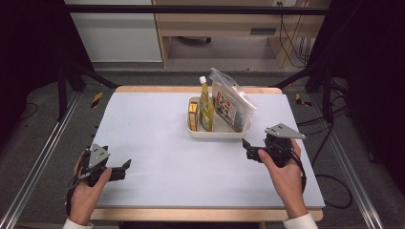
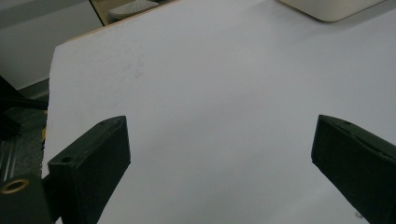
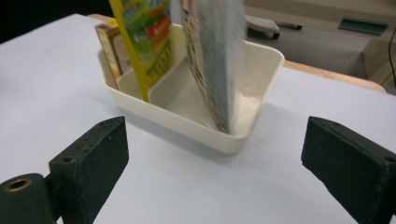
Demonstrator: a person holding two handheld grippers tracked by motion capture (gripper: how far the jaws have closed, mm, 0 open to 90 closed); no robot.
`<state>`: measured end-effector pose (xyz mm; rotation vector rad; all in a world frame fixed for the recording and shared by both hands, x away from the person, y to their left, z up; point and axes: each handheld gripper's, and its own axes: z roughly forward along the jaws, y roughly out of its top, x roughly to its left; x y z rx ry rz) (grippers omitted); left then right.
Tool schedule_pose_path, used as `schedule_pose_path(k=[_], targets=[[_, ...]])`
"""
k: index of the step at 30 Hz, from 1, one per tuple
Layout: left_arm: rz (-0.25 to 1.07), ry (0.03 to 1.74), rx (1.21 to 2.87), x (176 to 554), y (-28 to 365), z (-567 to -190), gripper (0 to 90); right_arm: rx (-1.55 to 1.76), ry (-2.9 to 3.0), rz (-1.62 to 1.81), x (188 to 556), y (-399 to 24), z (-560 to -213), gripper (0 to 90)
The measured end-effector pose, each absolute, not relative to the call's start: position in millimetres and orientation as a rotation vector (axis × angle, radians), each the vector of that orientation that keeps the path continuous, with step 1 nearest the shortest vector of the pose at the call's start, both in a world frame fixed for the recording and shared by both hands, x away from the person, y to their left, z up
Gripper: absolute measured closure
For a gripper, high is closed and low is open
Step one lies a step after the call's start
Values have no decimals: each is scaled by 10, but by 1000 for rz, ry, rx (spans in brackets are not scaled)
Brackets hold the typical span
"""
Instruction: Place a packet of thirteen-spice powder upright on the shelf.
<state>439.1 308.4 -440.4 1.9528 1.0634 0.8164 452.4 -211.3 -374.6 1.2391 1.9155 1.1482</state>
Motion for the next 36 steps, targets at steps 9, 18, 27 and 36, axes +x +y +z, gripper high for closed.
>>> schedule_pose_path(k=[9, 18, 27, 36], targets=[[830, 1070, 1949, 4401, 3123, -4412, 45, 1301, 1898, 1091, 4420, -2426, -3951, 78], [852, 1070, 1943, 4398, 3179, -4405, 45, 1374, 1869, 1062, 4350, -2636, -4195, 72], [858, 1078, 1949, 4412, 3229, -4417, 45, 1410, 1872, 1026, 4344, -2772, -4383, 65], [872, 1115, 1938, 4429, 3339, -4415, 45, 1459, 1879, 986, 4366, -2828, -4508, 78]])
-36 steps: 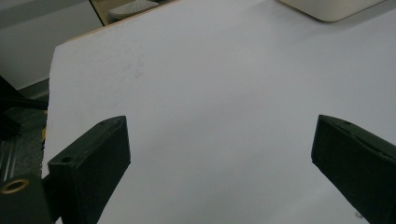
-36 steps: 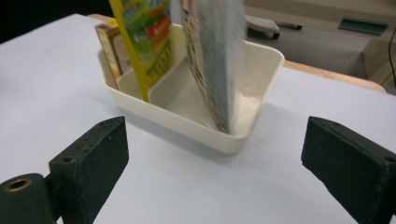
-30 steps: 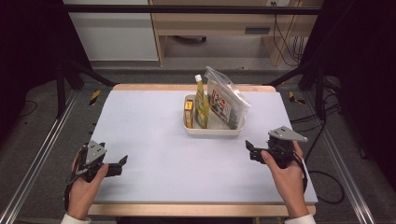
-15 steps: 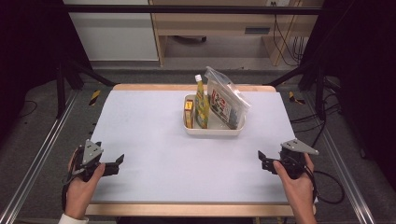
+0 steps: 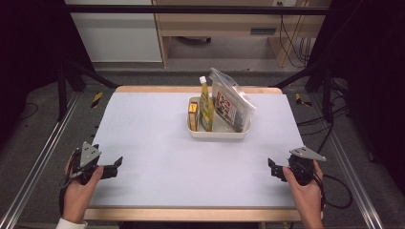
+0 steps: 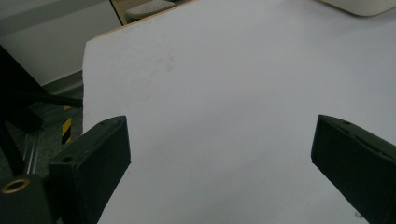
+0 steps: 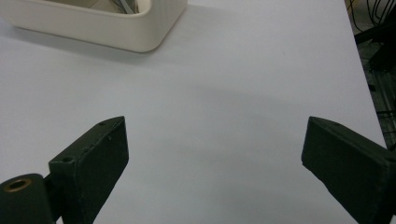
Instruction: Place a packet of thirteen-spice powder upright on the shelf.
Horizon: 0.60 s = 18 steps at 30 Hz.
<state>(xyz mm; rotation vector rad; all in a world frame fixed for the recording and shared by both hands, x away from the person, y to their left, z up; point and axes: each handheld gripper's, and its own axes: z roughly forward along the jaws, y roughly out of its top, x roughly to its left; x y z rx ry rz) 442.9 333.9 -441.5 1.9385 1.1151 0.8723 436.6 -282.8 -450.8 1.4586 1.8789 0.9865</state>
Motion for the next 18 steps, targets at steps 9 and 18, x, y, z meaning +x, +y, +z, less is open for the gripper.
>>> schedule_pose_path(k=[9, 18], targets=[[869, 1166, 1944, 4470, 3459, -4452, 45, 1465, 1943, 969, 4400, -2779, -4634, 81], [843, 1189, 1964, 4500, 3499, -4492, 45, 1493, 1985, 990, 4445, -2732, -4749, 87]])
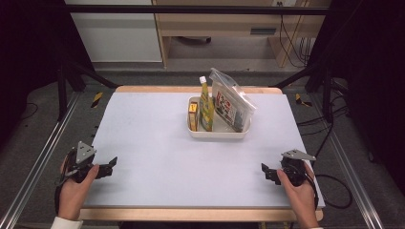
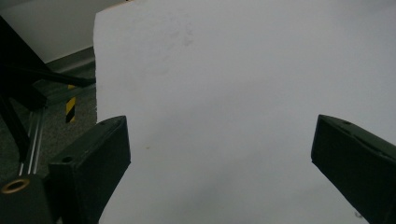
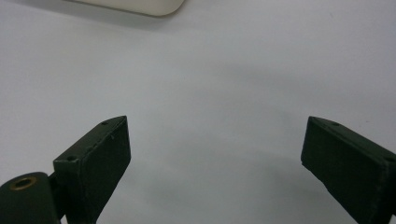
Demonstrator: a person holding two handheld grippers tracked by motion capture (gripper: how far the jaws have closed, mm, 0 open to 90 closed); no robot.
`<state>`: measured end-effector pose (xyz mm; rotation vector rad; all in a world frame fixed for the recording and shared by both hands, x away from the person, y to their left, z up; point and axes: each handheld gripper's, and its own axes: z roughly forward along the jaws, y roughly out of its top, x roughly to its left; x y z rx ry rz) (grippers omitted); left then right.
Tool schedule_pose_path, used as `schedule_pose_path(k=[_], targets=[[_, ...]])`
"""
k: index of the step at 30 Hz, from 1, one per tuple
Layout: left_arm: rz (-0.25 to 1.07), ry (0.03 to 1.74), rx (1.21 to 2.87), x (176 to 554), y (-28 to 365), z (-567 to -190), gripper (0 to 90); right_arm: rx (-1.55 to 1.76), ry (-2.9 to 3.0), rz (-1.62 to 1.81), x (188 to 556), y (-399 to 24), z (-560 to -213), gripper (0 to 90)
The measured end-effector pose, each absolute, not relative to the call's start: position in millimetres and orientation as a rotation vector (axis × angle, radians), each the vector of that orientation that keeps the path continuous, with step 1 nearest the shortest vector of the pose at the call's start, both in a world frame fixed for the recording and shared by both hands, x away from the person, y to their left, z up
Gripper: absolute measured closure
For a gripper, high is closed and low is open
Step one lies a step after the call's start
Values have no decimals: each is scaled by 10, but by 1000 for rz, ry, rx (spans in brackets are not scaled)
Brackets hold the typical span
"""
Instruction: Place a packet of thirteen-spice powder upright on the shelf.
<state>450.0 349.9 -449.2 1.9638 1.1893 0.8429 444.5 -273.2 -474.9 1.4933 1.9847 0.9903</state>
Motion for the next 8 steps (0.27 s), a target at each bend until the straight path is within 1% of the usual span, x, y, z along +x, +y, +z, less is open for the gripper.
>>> schedule_pose_path(k=[8], targets=[[839, 1173, 1963, 4489, 3453, -4486, 45, 1484, 1888, 1038, 4433, -2777, -4764, 87]])
